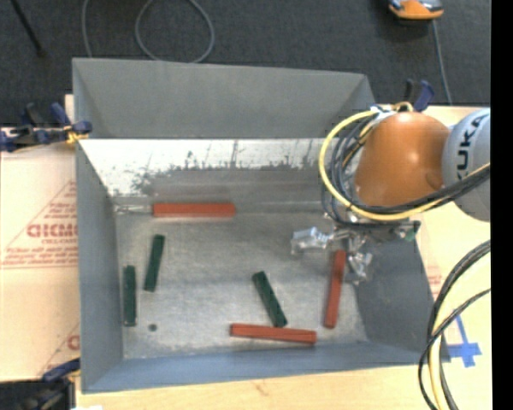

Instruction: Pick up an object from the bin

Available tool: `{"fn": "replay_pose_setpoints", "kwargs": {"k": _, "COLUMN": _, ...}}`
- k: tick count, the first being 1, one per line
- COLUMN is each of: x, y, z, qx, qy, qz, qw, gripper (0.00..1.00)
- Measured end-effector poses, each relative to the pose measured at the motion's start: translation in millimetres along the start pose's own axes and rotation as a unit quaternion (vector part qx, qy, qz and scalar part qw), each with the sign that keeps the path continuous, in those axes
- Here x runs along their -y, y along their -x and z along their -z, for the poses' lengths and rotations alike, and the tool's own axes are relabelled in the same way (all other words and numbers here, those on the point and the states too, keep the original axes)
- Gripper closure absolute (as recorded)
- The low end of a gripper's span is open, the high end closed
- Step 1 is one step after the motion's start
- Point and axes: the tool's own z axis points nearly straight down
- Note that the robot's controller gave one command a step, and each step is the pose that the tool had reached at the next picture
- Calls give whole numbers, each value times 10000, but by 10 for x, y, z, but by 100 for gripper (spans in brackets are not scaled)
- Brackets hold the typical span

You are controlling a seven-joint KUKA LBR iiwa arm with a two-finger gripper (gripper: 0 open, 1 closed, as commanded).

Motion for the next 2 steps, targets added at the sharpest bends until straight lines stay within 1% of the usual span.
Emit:
{"fn": "replay_pose_setpoints", "kwargs": {"k": 1, "x": -35, "y": 52, "z": -5, "qx": 15, "qy": 25, "qz": 24, "qw": 10000, "gripper": 100}}
{"fn": "replay_pose_setpoints", "kwargs": {"k": 2, "x": -36, "y": 55, "z": -4, "qx": 18, "qy": 28, "qz": 18, "qw": 10000, "gripper": 0}}
